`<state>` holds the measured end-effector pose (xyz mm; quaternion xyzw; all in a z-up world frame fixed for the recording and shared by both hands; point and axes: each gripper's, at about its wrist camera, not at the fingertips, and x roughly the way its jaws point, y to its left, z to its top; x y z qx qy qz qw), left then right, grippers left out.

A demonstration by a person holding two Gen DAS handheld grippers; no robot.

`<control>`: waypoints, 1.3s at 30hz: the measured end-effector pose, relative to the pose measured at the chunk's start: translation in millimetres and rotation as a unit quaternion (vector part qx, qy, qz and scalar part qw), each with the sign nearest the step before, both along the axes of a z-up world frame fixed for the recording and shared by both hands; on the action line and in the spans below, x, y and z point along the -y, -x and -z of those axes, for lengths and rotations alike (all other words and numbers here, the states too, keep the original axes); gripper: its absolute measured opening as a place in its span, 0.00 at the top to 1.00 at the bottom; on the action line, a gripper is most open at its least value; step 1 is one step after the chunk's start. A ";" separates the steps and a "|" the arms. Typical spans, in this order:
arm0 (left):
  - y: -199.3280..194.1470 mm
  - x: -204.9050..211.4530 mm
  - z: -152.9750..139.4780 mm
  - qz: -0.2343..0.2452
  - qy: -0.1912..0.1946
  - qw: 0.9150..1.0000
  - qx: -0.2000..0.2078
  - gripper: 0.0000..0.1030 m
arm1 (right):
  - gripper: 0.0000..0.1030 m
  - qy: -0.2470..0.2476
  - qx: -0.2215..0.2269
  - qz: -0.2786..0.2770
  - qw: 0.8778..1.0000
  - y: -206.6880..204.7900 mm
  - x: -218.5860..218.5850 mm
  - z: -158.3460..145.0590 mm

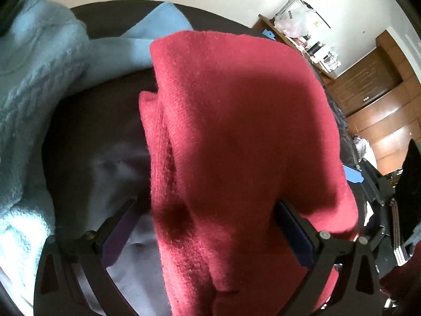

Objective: Fold clothes

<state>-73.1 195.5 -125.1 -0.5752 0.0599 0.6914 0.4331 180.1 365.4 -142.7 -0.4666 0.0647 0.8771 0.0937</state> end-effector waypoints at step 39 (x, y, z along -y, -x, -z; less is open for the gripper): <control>36.8 55.7 15.2 -0.017 -0.058 0.987 0.145 0.33 | 0.30 0.401 -0.071 0.148 0.901 2.2 -122.2 46.4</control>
